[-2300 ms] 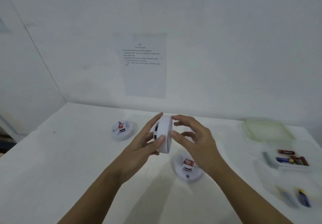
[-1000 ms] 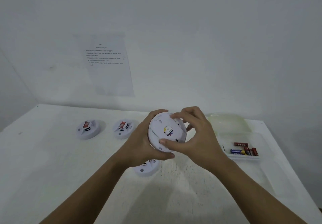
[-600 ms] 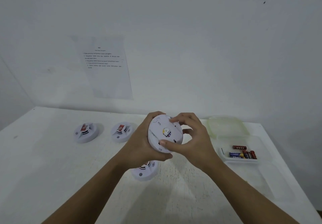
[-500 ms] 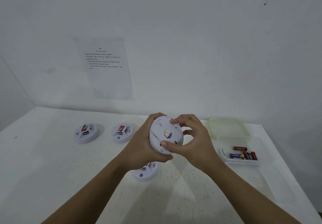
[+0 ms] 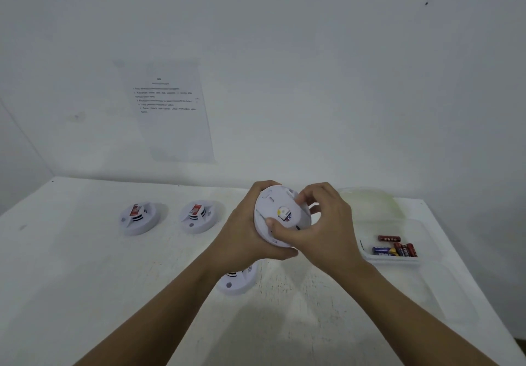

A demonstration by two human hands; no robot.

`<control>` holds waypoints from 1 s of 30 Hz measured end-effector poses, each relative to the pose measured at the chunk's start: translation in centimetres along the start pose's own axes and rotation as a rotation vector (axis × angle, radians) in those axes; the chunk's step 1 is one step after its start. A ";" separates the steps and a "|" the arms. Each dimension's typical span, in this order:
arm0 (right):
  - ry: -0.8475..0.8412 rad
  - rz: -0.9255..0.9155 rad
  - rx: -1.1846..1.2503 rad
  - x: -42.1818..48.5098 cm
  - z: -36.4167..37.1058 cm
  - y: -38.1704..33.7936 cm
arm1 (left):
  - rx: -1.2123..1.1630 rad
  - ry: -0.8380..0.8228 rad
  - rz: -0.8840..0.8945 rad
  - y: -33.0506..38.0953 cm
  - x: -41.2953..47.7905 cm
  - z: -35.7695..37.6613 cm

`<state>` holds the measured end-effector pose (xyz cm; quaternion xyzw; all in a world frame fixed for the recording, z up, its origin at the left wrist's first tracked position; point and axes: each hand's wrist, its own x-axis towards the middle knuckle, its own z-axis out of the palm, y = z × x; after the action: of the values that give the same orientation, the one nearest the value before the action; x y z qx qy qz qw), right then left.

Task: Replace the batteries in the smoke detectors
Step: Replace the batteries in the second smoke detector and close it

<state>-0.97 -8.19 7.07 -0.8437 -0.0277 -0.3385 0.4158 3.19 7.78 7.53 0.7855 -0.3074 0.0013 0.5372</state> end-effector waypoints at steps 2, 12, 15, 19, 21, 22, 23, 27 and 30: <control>0.005 0.023 0.005 -0.2 -1.6 0.6 | -0.016 -0.032 0.007 0.7 0.7 1.4; 0.044 0.152 -0.148 -2.7 -9.2 3.7 | -0.061 -0.113 0.013 2.5 1.7 9.9; 0.062 0.184 -0.237 -3.2 -10.4 4.4 | -0.059 -0.116 0.015 2.9 1.6 11.8; 0.066 0.240 -0.235 -3.5 -11.1 5.2 | -0.037 -0.100 0.017 3.2 1.2 13.8; 0.056 0.265 -0.227 -3.7 -11.2 5.6 | -0.011 -0.104 0.013 3.5 1.1 14.5; 0.050 0.269 -0.228 -3.8 -11.4 5.9 | 0.006 -0.105 0.014 3.5 1.0 14.8; 0.040 0.268 -0.234 -3.8 -11.5 6.1 | 0.019 -0.105 0.017 3.5 1.0 14.9; -0.019 0.257 -0.167 -3.7 -12.3 6.8 | 0.042 -0.151 0.036 3.2 1.4 14.8; -0.090 0.213 -0.094 -3.5 -13.0 7.1 | 0.045 -0.170 0.036 3.0 2.1 13.8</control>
<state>-8.47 -21.39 5.63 -0.8747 0.0592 -0.2552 0.4079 -1.14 -5.58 4.93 0.7890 -0.3656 -0.0490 0.4913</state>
